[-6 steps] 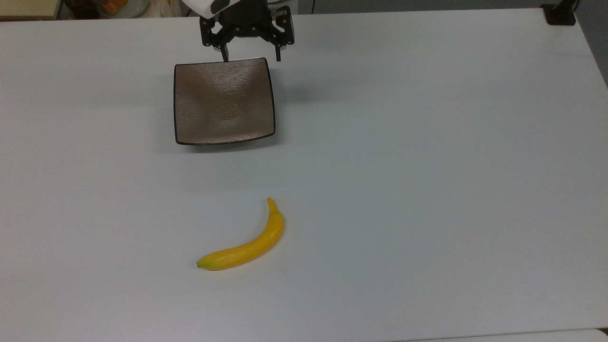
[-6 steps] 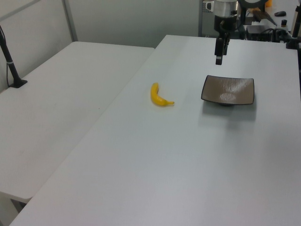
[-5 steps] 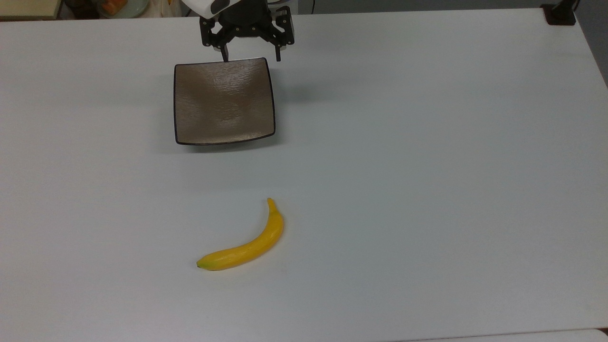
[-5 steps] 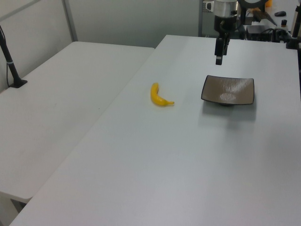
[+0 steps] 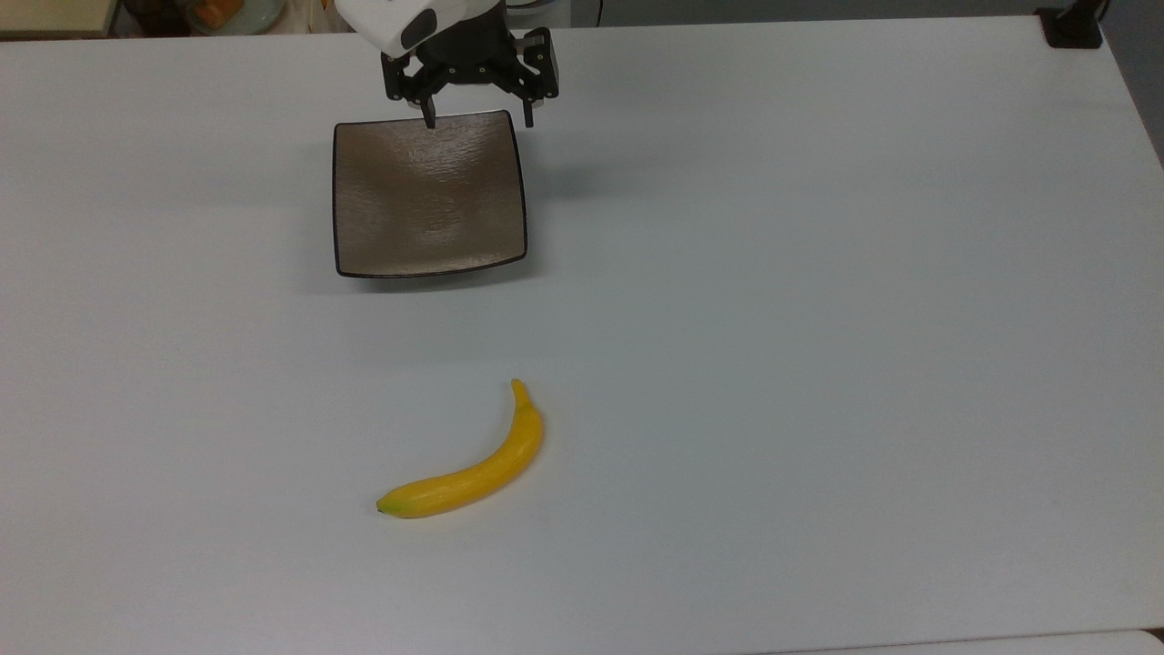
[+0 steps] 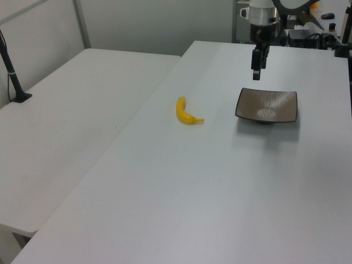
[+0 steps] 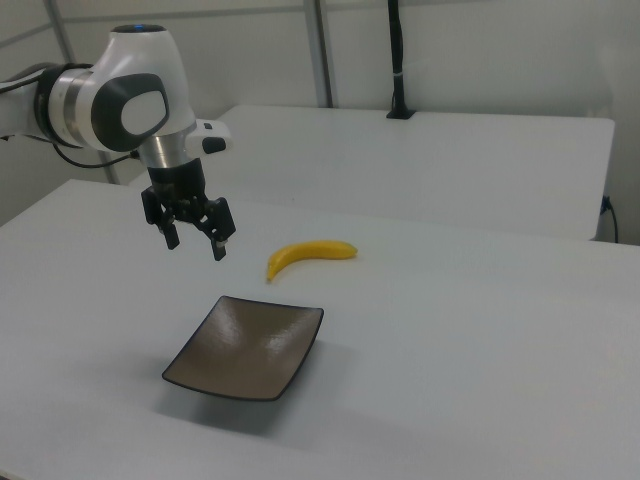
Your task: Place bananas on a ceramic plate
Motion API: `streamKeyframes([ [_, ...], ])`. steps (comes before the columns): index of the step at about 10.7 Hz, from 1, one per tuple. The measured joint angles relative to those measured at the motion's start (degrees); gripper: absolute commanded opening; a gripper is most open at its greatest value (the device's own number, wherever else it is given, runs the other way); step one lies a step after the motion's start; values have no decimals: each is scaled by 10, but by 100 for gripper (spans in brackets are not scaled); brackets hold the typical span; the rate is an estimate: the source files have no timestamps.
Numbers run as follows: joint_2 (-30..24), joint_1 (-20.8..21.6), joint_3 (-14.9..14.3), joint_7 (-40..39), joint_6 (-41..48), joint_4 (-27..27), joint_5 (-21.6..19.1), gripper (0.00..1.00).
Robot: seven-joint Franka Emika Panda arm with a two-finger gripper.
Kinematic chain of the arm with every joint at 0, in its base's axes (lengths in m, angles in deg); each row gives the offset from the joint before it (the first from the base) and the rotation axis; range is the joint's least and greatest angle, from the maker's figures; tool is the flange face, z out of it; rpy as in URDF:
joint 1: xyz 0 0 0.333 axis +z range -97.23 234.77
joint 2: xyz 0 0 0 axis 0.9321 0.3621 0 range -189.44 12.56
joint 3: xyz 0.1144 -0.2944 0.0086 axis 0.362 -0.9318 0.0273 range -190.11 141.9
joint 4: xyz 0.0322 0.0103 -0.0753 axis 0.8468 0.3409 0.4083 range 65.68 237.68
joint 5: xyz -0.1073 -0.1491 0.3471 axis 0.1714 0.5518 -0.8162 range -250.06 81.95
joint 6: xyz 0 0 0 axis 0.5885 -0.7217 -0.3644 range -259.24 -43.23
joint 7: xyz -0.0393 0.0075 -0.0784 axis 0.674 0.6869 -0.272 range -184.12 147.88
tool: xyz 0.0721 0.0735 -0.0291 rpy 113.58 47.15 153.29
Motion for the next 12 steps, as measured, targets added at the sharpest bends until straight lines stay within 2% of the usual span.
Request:
streamKeyframes([
  [5, 5, 0, 0, 10, -1, 0, -1, 100],
  [7, 18, 1, 0, 41, -52, 0, -5, 100],
  [9, 44, 2, 0, 114, -129, 0, -8, 100],
  [12, 89, 4, 3, 289, -287, -2, -17, 100],
])
